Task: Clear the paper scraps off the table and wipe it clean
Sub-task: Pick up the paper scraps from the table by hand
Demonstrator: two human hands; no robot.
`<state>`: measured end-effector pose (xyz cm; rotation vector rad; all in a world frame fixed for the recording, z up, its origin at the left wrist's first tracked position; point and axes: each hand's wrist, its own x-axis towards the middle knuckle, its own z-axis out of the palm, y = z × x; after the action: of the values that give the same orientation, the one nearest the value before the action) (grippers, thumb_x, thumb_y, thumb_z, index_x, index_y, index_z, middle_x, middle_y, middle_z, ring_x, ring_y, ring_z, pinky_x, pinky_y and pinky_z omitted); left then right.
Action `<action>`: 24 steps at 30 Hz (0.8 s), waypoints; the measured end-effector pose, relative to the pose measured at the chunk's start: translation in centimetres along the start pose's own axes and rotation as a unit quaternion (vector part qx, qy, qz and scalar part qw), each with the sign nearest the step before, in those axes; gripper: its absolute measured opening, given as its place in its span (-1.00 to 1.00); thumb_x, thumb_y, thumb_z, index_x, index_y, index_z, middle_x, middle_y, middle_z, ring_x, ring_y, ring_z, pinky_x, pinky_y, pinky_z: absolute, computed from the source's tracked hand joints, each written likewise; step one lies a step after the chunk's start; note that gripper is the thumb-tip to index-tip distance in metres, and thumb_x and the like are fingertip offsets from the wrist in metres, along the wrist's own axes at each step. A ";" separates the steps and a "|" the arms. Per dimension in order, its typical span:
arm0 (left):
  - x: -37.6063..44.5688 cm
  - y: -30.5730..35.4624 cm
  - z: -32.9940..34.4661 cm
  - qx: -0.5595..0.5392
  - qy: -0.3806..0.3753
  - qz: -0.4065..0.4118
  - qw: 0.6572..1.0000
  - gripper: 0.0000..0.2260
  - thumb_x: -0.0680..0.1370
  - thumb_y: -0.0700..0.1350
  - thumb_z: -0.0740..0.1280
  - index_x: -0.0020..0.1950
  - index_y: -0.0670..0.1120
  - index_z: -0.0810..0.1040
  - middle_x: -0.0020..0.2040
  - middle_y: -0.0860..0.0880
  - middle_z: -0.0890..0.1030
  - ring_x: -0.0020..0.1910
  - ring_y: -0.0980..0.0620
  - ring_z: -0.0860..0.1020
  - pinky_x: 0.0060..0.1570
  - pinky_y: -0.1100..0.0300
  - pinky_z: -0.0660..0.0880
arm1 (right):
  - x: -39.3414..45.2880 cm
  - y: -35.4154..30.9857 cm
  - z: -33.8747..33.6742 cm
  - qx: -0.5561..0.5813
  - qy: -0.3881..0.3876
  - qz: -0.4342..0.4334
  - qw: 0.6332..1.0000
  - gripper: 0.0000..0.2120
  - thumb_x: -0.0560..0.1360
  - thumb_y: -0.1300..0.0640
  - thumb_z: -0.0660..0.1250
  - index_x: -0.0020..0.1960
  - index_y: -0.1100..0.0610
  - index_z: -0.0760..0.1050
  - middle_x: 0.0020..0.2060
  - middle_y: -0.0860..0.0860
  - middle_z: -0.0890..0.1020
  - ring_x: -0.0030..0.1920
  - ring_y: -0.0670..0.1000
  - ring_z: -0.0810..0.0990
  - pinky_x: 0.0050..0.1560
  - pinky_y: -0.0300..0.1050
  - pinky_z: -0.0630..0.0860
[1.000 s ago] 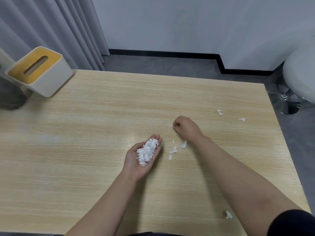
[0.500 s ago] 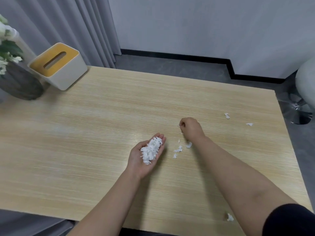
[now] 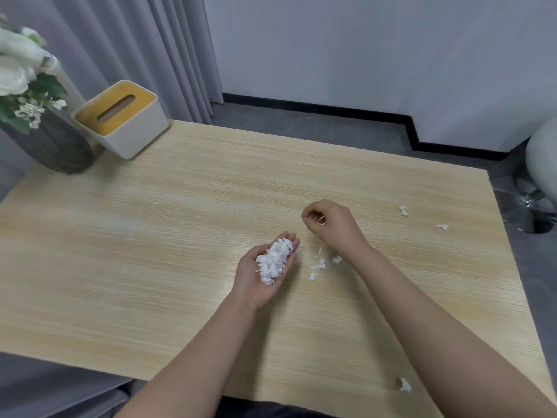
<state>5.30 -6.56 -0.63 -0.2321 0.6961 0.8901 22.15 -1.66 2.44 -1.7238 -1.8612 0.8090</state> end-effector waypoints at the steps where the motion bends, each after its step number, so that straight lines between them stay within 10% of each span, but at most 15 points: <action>1: 0.0 -0.1 0.3 0.003 0.004 0.001 1.000 -0.66 0.45 -0.24 0.14 0.05 -0.33 0.62 0.15 -0.22 0.60 0.11 -0.16 0.60 0.15 -0.05 0.46 | -0.4 -0.8 -0.1 0.007 -0.019 -0.024 1.000 -0.92 0.48 0.23 0.34 -0.08 0.14 0.60 -0.18 -0.05 0.59 -0.17 -0.11 0.52 -0.09 -0.30 0.43; 14: -0.6 -2.0 1.7 0.012 0.011 -0.010 1.000 -0.77 0.41 -0.21 0.23 -0.21 -0.33 0.63 -0.13 -0.21 0.65 -0.15 -0.09 0.66 0.04 -0.07 0.51 | -3.8 -3.6 -1.1 -0.169 -0.138 -0.112 0.970 -0.80 0.55 0.13 0.23 0.09 0.07 0.59 0.01 -0.04 0.58 0.10 -0.04 0.46 -0.04 -0.16 0.38; 24: -0.7 -3.9 3.2 0.023 -0.024 0.006 0.999 -0.72 0.44 -0.22 0.20 -0.16 -0.34 0.66 -0.02 -0.24 0.65 -0.08 -0.14 0.66 0.08 -0.08 0.49 | -5.3 -1.9 -4.5 0.012 -0.070 -0.066 0.995 -0.84 0.53 0.14 0.30 0.03 0.08 0.64 -0.09 -0.03 0.61 -0.09 -0.11 0.52 -0.03 -0.25 0.40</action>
<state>9.53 -7.92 1.87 -0.1654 0.6723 0.8867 24.38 -6.53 7.23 -1.5457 -2.0250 0.9150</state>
